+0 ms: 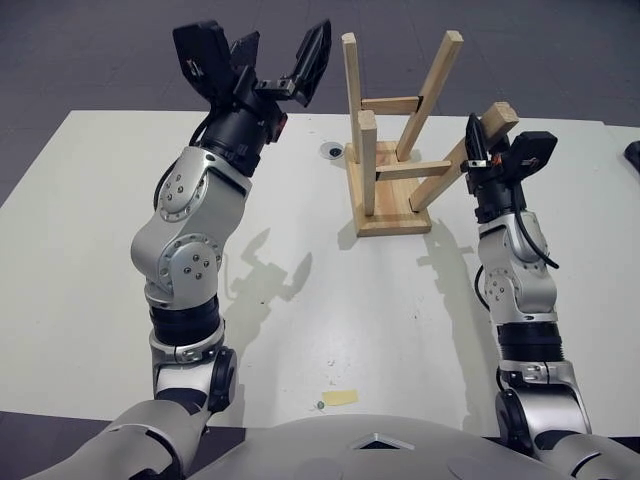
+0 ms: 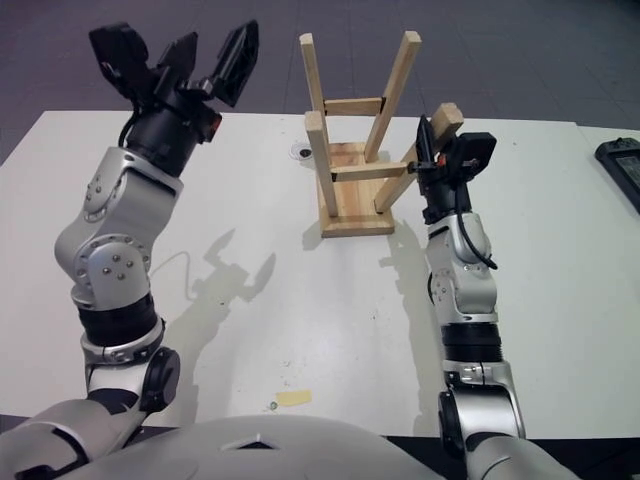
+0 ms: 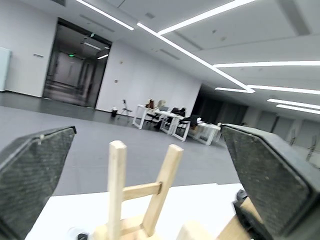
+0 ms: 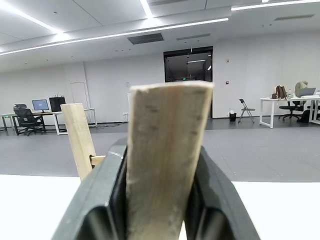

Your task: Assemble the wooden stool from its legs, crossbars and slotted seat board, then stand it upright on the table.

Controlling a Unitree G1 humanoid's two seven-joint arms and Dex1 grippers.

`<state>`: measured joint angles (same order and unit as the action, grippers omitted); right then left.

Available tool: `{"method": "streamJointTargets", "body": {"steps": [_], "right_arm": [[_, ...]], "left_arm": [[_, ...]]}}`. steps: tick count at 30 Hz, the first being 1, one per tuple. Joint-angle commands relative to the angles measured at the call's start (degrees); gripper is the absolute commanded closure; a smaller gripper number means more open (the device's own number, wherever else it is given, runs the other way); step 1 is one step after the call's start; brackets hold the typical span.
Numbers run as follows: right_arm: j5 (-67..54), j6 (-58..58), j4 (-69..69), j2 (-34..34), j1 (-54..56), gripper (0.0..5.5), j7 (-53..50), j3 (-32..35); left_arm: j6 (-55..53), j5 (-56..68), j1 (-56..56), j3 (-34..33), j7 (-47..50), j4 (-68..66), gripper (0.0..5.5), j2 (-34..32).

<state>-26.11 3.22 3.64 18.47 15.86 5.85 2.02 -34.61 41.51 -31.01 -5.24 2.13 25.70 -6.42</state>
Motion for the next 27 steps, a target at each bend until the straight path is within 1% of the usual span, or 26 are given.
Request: {"method": "streamJointTargets", "body": {"steps": [1,2,3,5,8,12,16,21,25,27], "right_arm": [[5.57,-23.36,21.31,1.15,-14.58,4.02,4.37,-8.04],[5.43,-23.37,21.22,1.25,-14.46,3.99,4.50,-8.18],[5.37,-23.44,21.09,1.31,-14.32,3.75,4.63,-8.26],[5.73,-23.54,21.06,1.41,-13.84,3.47,5.08,-8.50],[6.39,-22.63,21.15,1.44,-13.02,2.90,5.20,-8.58],[4.02,-17.43,19.97,0.02,-11.85,2.32,6.15,-5.93],[0.56,-10.07,11.09,0.29,-12.14,1.77,11.21,-3.59],[-6.99,-9.14,-4.87,3.11,-9.56,0.96,14.60,4.24],[-10.92,-12.77,-11.72,4.85,-3.47,0.28,13.21,9.73],[-12.22,-14.52,-13.88,5.95,1.67,0.11,10.93,12.34]], "left_arm": [[-1.94,4.16,-4.81,-2.97,1.74,1.44,0.10,0.55],[-1.93,4.37,-4.56,-3.21,1.85,1.42,0.10,0.47],[-1.92,4.56,-4.33,-3.41,1.94,1.42,0.10,0.41],[-1.92,4.86,-3.86,-3.70,2.07,1.45,0.10,0.31],[-1.70,5.53,-3.37,-4.19,2.29,1.37,0.10,0.26],[0.60,5.63,-3.88,-5.46,2.27,0.34,0.10,1.21],[3.89,4.86,-3.39,-6.48,2.16,-2.19,0.10,3.24],[5.73,2.49,-2.24,-5.75,2.33,-2.79,0.10,3.90],[6.64,-2.81,-0.68,-3.87,3.22,-3.09,0.10,3.11],[5.97,-5.82,0.20,-3.06,4.46,-3.88,0.10,2.55]]}}
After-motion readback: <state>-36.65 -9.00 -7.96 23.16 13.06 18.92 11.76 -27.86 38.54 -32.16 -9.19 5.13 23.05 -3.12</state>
